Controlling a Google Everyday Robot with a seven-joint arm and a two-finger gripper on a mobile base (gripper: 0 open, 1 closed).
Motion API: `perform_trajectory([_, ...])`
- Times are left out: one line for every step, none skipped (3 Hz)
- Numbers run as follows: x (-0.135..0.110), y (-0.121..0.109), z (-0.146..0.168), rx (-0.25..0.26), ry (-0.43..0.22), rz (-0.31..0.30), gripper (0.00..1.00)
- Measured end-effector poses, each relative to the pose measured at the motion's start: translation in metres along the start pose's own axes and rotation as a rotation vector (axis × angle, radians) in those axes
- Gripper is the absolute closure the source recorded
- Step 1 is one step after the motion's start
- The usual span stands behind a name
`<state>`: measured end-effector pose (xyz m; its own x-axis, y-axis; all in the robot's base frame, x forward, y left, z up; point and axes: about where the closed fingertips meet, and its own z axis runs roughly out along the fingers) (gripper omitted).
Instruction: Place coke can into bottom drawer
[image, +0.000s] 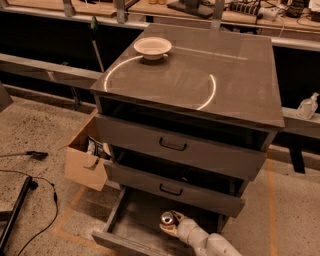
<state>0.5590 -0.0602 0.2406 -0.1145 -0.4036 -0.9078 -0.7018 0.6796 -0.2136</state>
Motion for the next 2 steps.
perform_trajectory([0.018, 0.001, 0.008, 0.026, 0.004, 0.006, 0.82])
perform_trajectory([0.031, 0.002, 0.013, 0.051, 0.009, 0.018, 0.59])
